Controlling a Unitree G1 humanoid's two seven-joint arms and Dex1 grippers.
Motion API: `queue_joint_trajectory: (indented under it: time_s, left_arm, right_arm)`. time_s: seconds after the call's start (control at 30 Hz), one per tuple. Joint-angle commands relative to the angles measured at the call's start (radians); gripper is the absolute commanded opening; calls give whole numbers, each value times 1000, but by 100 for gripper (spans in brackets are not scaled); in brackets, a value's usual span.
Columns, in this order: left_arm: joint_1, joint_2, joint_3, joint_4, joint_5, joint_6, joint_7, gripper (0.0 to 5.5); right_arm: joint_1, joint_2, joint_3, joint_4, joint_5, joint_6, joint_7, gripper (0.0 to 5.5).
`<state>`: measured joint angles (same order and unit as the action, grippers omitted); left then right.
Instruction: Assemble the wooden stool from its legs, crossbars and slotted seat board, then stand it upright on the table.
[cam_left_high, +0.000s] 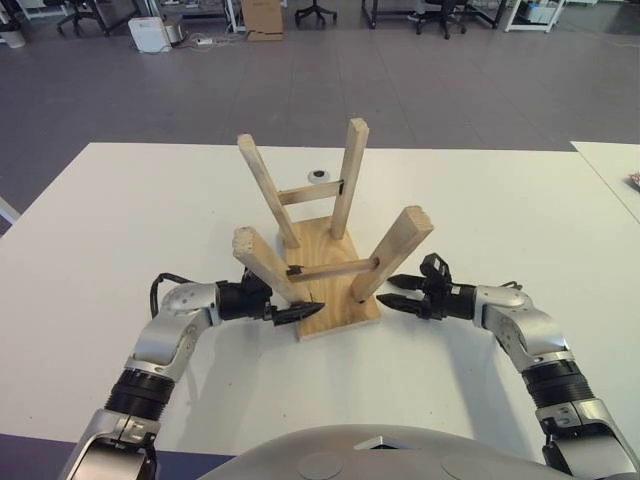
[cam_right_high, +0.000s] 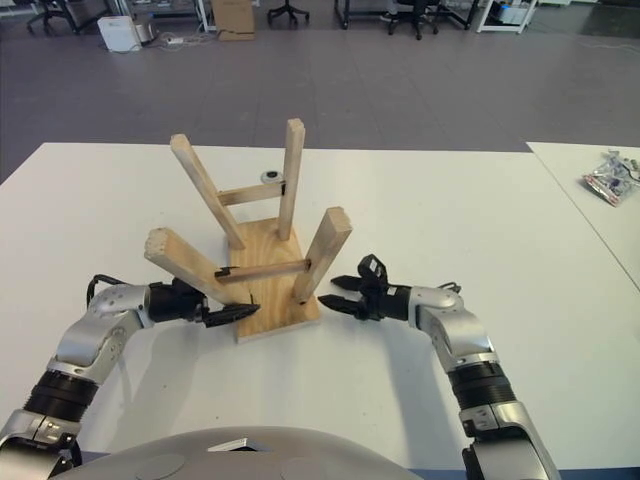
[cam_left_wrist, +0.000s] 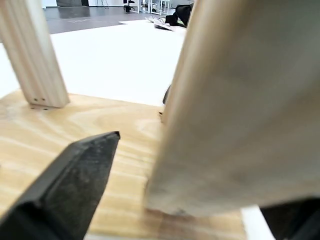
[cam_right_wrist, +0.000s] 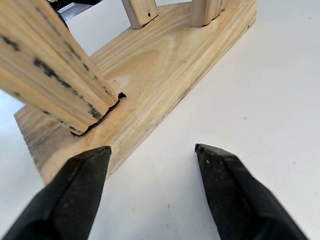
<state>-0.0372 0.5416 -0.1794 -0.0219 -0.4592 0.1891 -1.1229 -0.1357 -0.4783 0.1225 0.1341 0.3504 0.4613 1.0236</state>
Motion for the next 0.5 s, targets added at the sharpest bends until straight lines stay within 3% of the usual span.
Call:
queue_joint_trajectory:
  time_s: [0.03, 0.13, 0.4, 0.5]
  left_arm:
    - [136, 122, 28, -119, 25, -20, -59, 477]
    - [247, 166, 81, -146, 52, -83, -44, 483]
    - [393, 71, 76, -81, 207, -237, 152, 483]
    - [384, 34, 42, -74, 238, -237, 194, 483]
  right_arm:
    - [-1, -34, -19, -22, 5, 4, 7, 317]
    - [17, -38, -22, -49, 10, 10, 4, 317]
    - [152, -203, 19, -247, 11, 15, 145, 317]
    - [160, -211, 53, -279, -16, -20, 153, 317]
